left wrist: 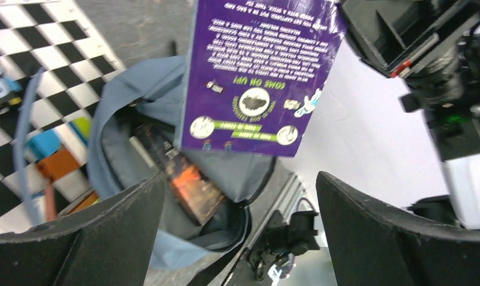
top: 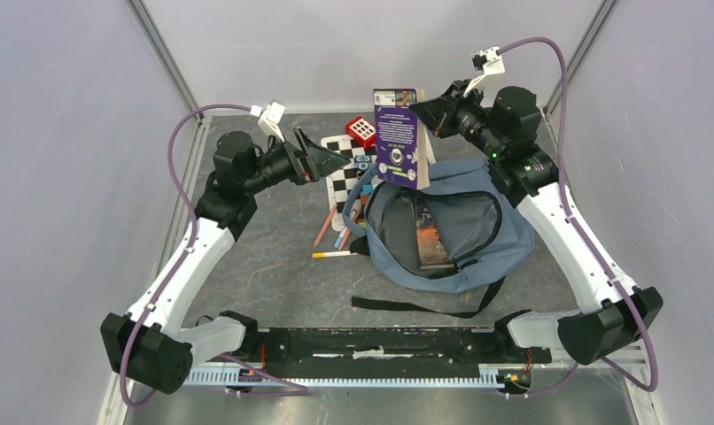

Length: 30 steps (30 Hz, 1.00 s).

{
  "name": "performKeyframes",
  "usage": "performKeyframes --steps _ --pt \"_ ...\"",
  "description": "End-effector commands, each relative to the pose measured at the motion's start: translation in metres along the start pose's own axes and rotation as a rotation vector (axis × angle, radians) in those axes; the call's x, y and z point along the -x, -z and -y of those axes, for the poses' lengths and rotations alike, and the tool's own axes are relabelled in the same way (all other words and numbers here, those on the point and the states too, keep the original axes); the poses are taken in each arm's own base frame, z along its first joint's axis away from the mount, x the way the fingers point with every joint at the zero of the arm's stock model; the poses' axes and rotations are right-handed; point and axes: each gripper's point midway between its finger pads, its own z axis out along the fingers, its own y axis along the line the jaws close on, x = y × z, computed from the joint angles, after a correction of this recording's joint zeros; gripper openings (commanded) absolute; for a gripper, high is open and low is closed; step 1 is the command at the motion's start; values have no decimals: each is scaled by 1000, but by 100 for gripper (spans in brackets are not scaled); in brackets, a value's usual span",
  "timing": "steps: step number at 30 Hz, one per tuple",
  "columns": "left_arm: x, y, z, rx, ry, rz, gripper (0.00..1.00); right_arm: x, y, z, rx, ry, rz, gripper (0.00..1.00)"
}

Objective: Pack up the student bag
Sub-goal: Pick up the book from the center of the board.

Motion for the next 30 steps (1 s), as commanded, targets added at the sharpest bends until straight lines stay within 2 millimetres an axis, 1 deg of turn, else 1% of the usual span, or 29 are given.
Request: performKeyframes --steps 1,4,8,11,14,15,16,19,20,21,23,24,25,26,27,28,29,30 --pt "8 -6 47 -254 -18 -32 100 39 24 -70 395 -60 98 0" --pt "4 -15 40 -238 -26 -60 100 43 38 -96 547 -124 108 0" --pt "5 -19 35 -221 -15 -52 100 44 52 -113 667 -198 115 0" --pt "6 -22 40 -242 -10 -47 100 41 54 -115 682 -210 100 0" --pt "1 -26 54 -290 -25 -75 100 35 51 -113 678 -218 74 0" --pt "-2 -28 60 -309 -30 -89 97 34 50 -112 676 -220 69 0" --pt "-5 -29 64 -324 -33 -103 91 32 49 -111 671 -222 64 0" --pt "-9 -30 71 -350 -19 -111 60 28 45 -105 636 -211 52 0" --pt "-8 -29 73 -360 -14 -102 52 24 42 -102 617 -209 44 0" --pt "-8 -28 76 -369 -10 -94 46 22 41 -100 603 -208 38 0" --pt "-7 -26 78 -381 2 -77 30 16 37 -95 578 -208 27 0" --pt "-7 -25 79 -386 6 -69 20 13 35 -91 559 -209 21 0" --pt "-8 -25 78 -384 14 -67 12 8 33 -86 539 -201 14 0" --pt "-8 -24 78 -384 19 -65 7 3 30 -80 506 -201 0 2" --pt "-9 -24 77 -382 24 -65 2 0 27 -73 471 -181 -4 10" --pt "-10 -23 76 -380 27 -65 2 -5 24 -66 434 -161 -17 21" --pt "-10 -23 75 -375 31 -62 2 -8 22 -58 393 -140 -30 34" --pt "-11 -23 73 -367 35 -60 2 -9 22 -51 353 -117 -34 51"
